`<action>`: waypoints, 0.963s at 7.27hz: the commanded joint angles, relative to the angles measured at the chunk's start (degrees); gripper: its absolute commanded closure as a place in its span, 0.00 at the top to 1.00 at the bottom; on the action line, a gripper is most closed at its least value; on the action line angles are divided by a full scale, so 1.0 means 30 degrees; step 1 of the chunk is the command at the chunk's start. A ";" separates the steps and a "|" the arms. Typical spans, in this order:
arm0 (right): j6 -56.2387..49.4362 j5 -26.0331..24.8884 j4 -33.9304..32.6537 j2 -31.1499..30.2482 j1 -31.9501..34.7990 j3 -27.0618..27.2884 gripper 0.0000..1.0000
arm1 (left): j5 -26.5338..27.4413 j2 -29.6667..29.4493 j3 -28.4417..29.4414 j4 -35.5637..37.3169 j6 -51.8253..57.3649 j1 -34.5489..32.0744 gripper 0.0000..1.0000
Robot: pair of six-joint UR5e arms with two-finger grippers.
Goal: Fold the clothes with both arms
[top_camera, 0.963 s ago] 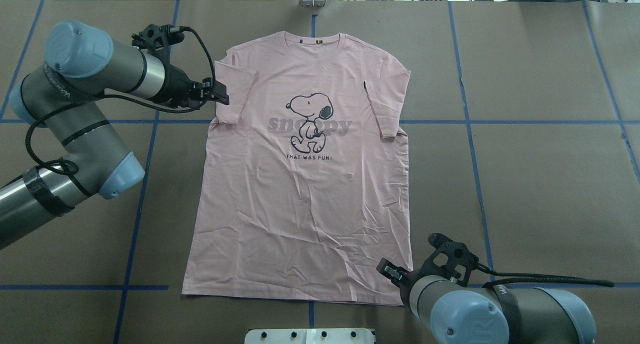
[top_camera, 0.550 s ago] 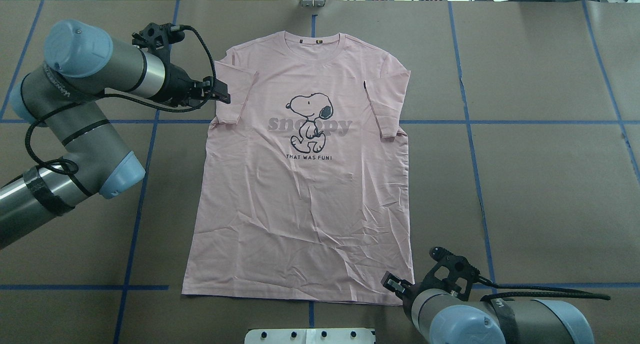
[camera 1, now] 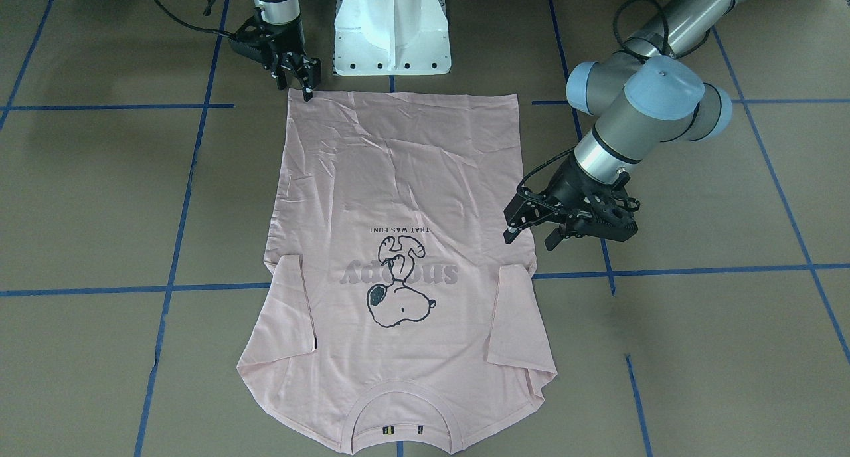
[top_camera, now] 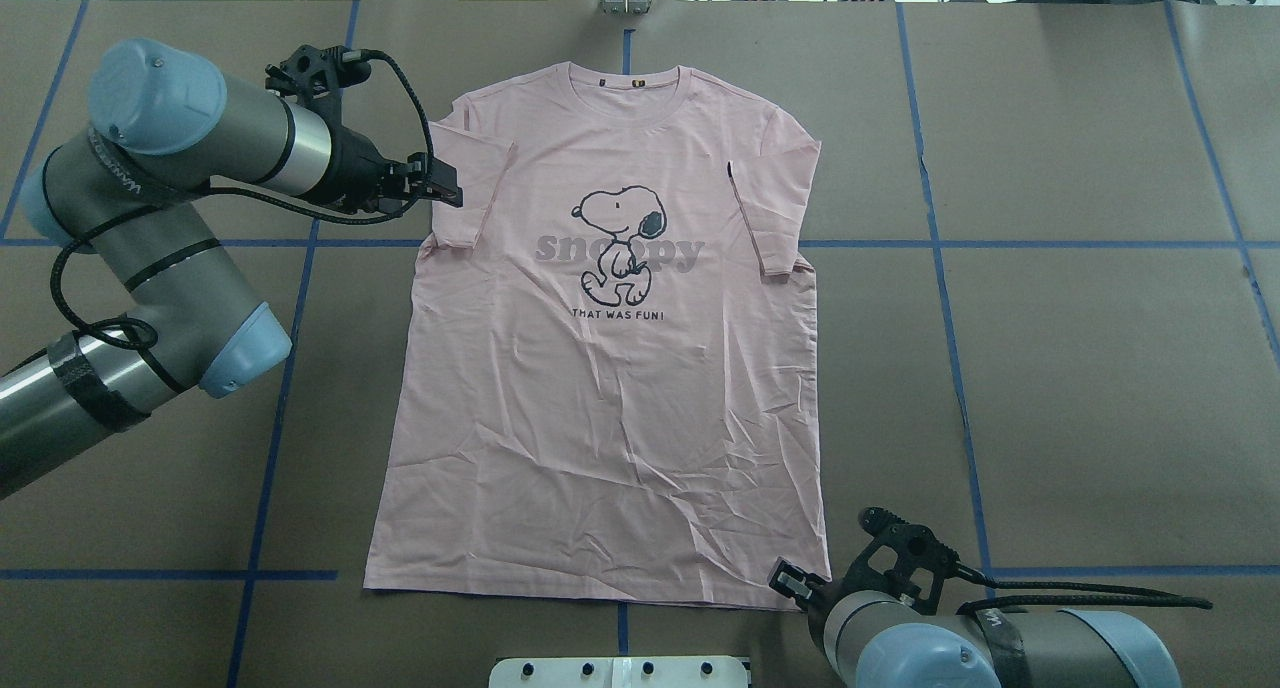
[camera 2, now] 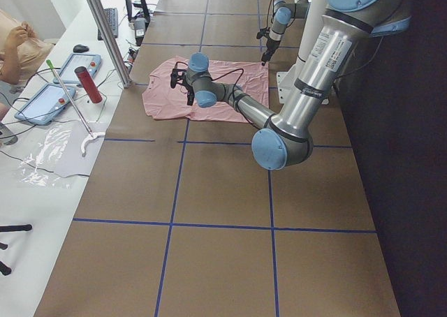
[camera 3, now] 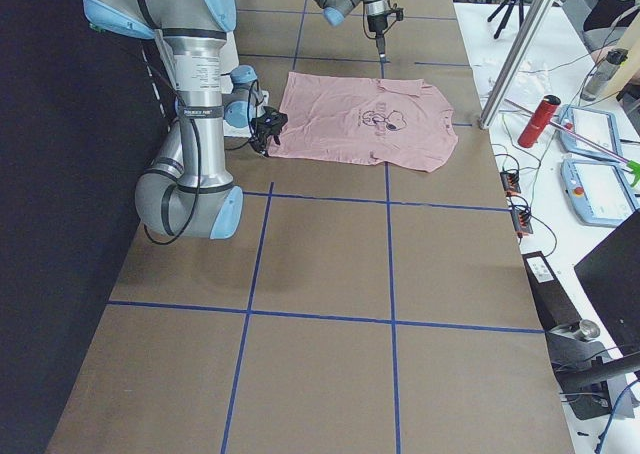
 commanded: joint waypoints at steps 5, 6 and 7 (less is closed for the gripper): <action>0.0677 0.0031 -0.0648 -0.0169 -0.0438 0.0074 0.00 | 0.0026 -0.0002 -0.0010 -0.0118 -0.0011 -0.0027 0.84; 0.0677 0.0031 -0.0648 -0.0169 -0.0379 0.0162 0.00 | 0.0026 -0.0002 -0.0010 -0.0118 -0.0040 -0.0027 0.84; 0.0648 0.0031 -0.0648 -0.0140 -0.0321 0.0250 0.00 | -0.0003 -0.0031 -0.0097 -0.0118 -0.0272 -0.0027 0.84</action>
